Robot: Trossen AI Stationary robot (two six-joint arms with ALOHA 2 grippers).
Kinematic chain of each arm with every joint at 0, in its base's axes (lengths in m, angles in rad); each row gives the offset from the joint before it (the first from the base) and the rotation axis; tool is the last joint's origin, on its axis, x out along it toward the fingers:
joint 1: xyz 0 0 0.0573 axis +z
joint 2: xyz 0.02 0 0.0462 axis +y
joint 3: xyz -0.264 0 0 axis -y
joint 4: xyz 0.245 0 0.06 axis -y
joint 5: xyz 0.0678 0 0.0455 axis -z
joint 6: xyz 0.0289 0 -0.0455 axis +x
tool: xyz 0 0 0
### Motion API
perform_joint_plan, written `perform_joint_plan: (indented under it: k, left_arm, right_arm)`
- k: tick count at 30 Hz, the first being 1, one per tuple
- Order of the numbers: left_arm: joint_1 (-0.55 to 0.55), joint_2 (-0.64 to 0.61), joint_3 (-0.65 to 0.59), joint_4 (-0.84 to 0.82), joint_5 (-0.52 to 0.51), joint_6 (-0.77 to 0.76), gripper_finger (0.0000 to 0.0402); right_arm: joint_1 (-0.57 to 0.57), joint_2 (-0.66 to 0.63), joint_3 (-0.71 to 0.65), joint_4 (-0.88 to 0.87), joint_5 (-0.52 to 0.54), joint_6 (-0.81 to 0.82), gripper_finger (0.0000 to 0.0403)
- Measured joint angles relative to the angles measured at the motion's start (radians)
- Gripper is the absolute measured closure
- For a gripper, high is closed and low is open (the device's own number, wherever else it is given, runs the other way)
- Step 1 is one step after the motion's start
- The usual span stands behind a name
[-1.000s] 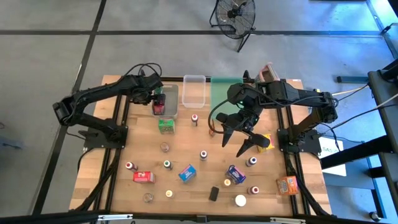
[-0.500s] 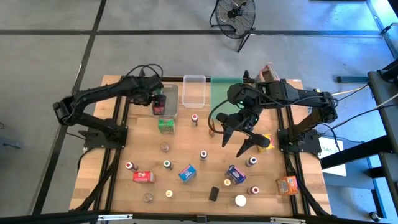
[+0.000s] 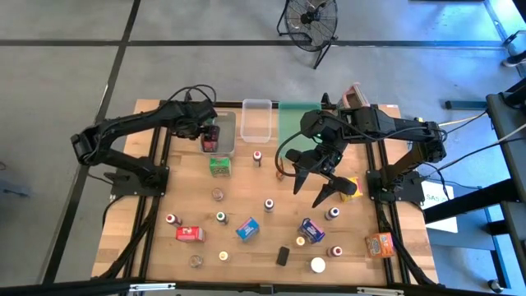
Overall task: Pick & Place Kitchen Items
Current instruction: Put the red seasoning can into the gray bin, then put the purple food coloring bottle into the transparent bin
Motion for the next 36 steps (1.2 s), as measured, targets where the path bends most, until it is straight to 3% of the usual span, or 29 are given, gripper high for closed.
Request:
perform_joint_plan:
  k: [16,28,36]
  left_arm:
    - [-0.006,0.089,0.0,-0.001,0.061,0.008,0.0115]
    - [-0.006,-0.072,0.053,0.023,0.074,0.021,0.0116]
    - [-0.039,-0.194,0.055,0.017,0.18,0.145,0.0116]
  right_arm:
    - [0.0,0.0,0.0,-0.007,0.0,-0.002,0.011]
    - [-0.012,0.0,0.0,-0.005,0.0,-0.006,0.011]
    - [-0.018,0.0,0.0,-0.005,-0.003,0.068,0.011]
